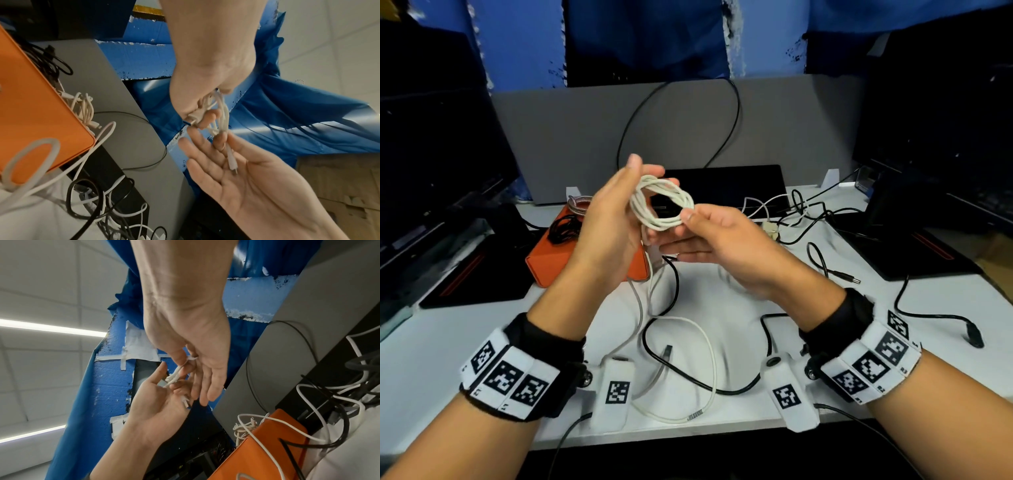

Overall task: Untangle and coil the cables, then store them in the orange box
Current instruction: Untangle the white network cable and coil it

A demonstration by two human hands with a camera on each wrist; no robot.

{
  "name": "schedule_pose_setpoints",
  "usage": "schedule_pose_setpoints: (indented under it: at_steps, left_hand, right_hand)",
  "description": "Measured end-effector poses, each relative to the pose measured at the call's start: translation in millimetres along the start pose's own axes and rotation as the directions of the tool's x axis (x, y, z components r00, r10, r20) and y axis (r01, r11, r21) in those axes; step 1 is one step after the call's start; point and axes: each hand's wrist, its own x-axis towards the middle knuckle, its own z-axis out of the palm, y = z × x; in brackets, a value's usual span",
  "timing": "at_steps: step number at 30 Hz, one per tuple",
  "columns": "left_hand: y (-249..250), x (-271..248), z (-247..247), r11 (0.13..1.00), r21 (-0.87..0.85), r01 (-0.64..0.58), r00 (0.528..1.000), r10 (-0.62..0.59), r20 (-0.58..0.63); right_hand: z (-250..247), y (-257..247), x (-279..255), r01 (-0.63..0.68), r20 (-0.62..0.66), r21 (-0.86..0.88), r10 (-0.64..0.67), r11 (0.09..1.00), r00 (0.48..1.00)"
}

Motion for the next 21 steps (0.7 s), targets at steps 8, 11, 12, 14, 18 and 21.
schedule_pose_setpoints:
  at_steps: [8, 11, 12, 14, 18, 21]
  left_hand:
    - [5, 3, -13, 0.939, 0.343, -0.019, 0.99, -0.03, 0.137]
    - [3, 2, -13, 0.904, 0.427, -0.01, 0.985, -0.066, 0.162]
    - [3, 3, -15, 0.893, 0.45, -0.013, 0.984, -0.07, 0.167]
    - [6, 4, -18, 0.884, 0.468, -0.008, 0.981, -0.084, 0.177]
    - [11, 4, -22, 0.851, 0.524, -0.015, 0.972, -0.11, 0.206]
    - [7, 3, -20, 0.817, 0.576, -0.011, 0.973, -0.124, 0.194]
  right_hand:
    - [-23, -8, 5, -0.005, -0.115, 0.089, 0.016, 0.996, 0.993]
    - [-20, -6, 5, -0.018, -0.125, 0.112, 0.032, 0.994, 0.992]
    - [-20, -5, 5, -0.024, -0.129, 0.125, 0.04, 0.992, 0.991]
    - [-19, -4, 5, -0.033, -0.136, 0.127, 0.05, 0.991, 0.989]
    - [-18, -4, 5, -0.032, -0.134, 0.106, 0.046, 0.994, 0.99]
    - [-19, -3, 5, -0.013, -0.147, 0.122, 0.031, 0.992, 0.989]
